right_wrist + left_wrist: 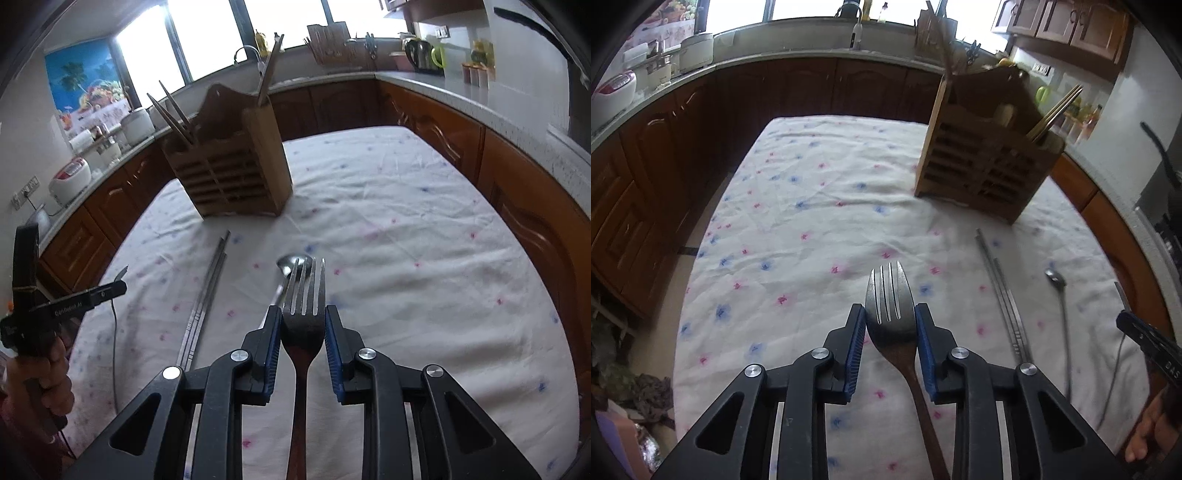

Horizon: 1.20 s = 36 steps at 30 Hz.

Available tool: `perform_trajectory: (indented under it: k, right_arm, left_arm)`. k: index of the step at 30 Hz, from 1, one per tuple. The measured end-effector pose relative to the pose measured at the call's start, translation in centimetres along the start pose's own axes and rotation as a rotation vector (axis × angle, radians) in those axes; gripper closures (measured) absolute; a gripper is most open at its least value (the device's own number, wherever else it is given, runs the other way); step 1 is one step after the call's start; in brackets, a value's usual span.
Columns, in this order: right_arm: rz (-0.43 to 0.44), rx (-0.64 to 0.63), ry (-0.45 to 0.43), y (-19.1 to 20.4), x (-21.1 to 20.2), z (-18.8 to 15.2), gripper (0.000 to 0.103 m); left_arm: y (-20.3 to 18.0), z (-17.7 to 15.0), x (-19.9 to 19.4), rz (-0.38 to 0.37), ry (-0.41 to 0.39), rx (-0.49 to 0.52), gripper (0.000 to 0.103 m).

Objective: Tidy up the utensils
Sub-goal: 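Grasp a metal fork with the left tool while the right tool grasps another fork, then lift both forks and carry them toward the wooden holder with both tools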

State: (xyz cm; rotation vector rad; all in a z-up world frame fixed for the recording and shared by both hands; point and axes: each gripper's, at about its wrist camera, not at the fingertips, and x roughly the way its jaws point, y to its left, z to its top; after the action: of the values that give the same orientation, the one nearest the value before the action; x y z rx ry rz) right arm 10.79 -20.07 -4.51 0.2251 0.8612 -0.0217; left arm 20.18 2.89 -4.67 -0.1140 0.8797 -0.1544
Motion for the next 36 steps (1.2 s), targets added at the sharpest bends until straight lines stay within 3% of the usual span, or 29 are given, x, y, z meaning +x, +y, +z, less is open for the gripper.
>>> perform_trajectory:
  k: [6, 7, 8, 36]
  right_arm:
    - [0.010, -0.003, -0.035, 0.4, -1.2, 0.4, 0.080]
    - [0.010, -0.003, -0.039, 0.5, -1.4, 0.4, 0.080]
    - [0.011, -0.002, -0.042, 0.5, -1.5, 0.4, 0.080]
    - [0.096, 0.004, -0.164, 2.2, -5.2, 1.9, 0.080]
  left_arm:
    - [-0.5, -0.6, -2.9, -0.027, -0.051, 0.023, 0.082]
    - [-0.6, -0.7, -3.1, -0.031, -0.056, 0.024, 0.087]
    - [-0.7, -0.7, -3.5, -0.036, -0.058, 0.025, 0.100]
    - [-0.8, -1.2, -9.4, -0.119, -0.176, 0.033, 0.101]
